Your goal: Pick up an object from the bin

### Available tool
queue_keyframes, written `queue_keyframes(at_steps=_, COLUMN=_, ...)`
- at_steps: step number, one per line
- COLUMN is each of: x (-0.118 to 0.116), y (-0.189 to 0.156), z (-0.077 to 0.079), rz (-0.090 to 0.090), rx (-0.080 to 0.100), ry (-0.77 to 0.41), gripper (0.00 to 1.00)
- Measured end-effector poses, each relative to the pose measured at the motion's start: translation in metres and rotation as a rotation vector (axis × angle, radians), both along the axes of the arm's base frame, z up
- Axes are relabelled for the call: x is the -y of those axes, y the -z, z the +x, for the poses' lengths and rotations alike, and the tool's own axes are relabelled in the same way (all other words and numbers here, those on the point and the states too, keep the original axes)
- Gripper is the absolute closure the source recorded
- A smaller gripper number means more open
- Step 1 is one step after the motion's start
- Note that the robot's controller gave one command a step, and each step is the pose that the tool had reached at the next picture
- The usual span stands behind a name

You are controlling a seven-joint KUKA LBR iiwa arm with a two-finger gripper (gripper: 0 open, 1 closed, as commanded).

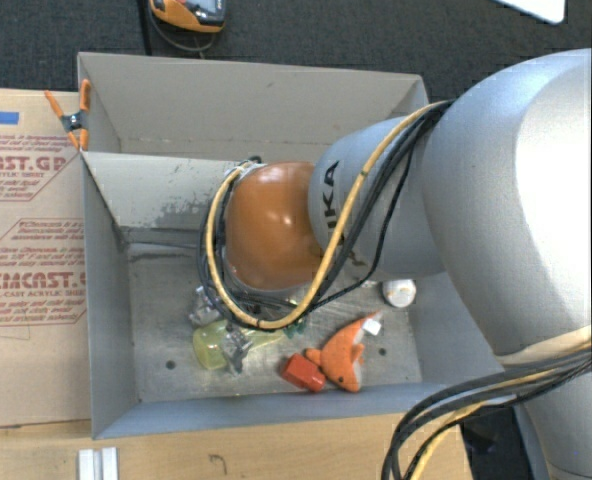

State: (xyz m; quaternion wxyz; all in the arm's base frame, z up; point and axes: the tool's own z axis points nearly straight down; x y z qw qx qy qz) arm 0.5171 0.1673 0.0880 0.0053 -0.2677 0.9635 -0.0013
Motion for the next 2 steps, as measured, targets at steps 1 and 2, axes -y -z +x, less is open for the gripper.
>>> queue_keyframes(at_steps=1, x=-0.003, y=0.000, z=0.001, rz=-0.003, rx=0.004, ry=-0.107, gripper=1.00)
queue_keyframes(at_steps=2, x=-0.024, y=-0.148, z=0.007, rz=0.001, rx=-0.005, ry=-0.193, gripper=1.00)
